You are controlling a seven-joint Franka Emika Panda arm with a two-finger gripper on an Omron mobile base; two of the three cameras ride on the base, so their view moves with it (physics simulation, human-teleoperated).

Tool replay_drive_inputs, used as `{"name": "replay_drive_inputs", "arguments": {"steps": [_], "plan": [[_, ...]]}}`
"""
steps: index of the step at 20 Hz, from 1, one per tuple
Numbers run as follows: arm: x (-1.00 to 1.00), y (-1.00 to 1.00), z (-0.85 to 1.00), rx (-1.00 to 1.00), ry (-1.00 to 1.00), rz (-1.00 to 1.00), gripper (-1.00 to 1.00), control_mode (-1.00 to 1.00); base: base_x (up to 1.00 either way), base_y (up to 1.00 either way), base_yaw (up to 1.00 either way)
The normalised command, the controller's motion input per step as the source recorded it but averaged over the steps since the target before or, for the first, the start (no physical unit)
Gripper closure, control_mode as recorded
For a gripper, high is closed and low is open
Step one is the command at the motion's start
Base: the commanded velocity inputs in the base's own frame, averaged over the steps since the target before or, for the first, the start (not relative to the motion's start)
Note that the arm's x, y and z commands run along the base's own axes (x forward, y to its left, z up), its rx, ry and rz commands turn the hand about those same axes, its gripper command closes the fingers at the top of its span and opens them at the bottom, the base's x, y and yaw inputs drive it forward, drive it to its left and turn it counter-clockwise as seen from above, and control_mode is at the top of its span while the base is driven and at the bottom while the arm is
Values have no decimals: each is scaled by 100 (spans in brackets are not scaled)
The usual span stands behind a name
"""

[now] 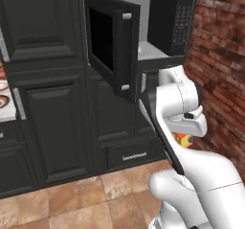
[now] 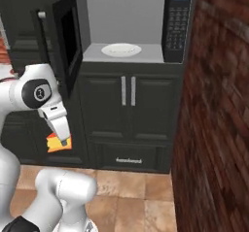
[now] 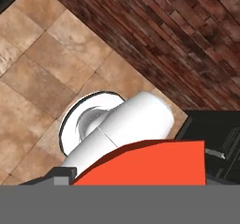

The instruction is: Pick the cheese from the counter and place it in the microwave.

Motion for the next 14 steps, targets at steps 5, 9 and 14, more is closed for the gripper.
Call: {"name": "replay_drive_inputs", "arguments": {"steps": [5,9,14], "plan": [[0,0,0,0,0,0,100,100,64,-51,15],[0,0,0,0,0,0,100,100,85,-52,17],[0,0,0,0,0,0,100,100,81,-50,11]]}}
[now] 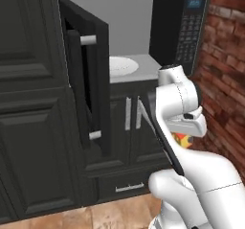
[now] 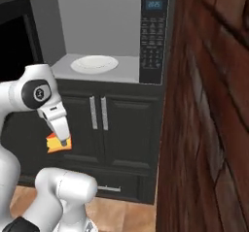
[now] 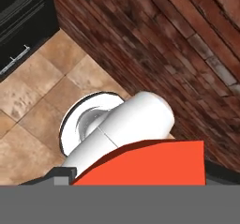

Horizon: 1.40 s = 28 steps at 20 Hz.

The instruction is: Pick the cheese from the counter and place it in the microwave.

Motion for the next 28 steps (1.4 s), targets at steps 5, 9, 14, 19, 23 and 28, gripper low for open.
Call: {"name": "replay_drive_inputs", "arguments": {"steps": [5,9,14,19,23,28], "plan": [[0,0,0,0,0,0,100,100,68,-37,5],[0,0,0,0,0,0,100,100,82,0,9],[0,0,0,0,0,0,100,100,49,0,14],[0,0,0,0,0,0,100,100,6,0,10],[0,0,0,0,0,0,100,100,0,0,0],[0,2,23,1,-8,6,100,-100,0,2,2]]}}
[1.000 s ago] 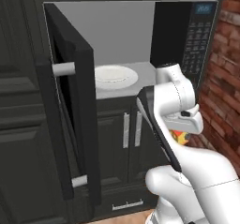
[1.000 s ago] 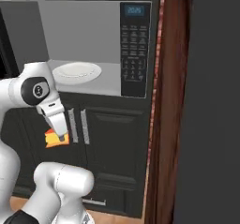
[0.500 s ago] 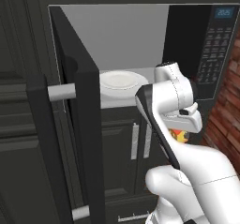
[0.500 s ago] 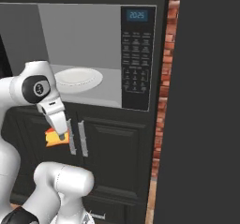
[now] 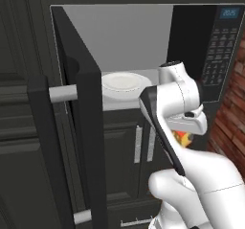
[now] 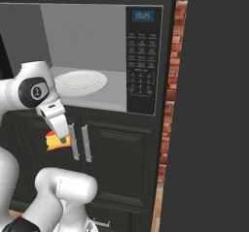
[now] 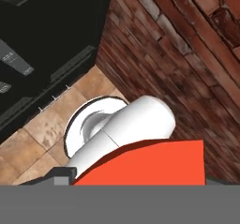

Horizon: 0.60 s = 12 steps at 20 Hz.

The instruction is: Pick the cheese from the counter and place it in the microwave.

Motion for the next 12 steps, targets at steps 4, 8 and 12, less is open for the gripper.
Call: {"name": "replay_drive_inputs", "arguments": {"steps": [4,8,12], "plan": [[6,5,89,6,-34,23,100,-100,0,0,0],[59,24,87,8,-38,29,100,-100,0,0,0],[97,34,61,8,-35,31,100,-100,0,0,0]]}}
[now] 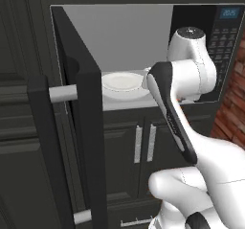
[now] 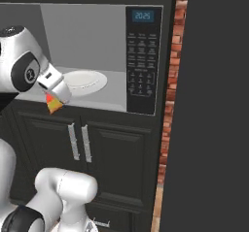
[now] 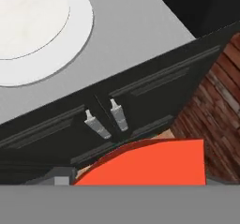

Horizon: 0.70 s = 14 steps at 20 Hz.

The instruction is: Pick the cheese from the counter and place it in the microwave.

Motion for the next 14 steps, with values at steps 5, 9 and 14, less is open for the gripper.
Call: {"name": "replay_drive_inputs", "arguments": {"steps": [5,9,14], "plan": [[100,38,12,8,-30,41,100,-100,0,0,0],[73,31,-4,4,-29,41,100,-100,0,0,0],[52,26,-6,3,-34,29,100,-100,0,0,0]]}}
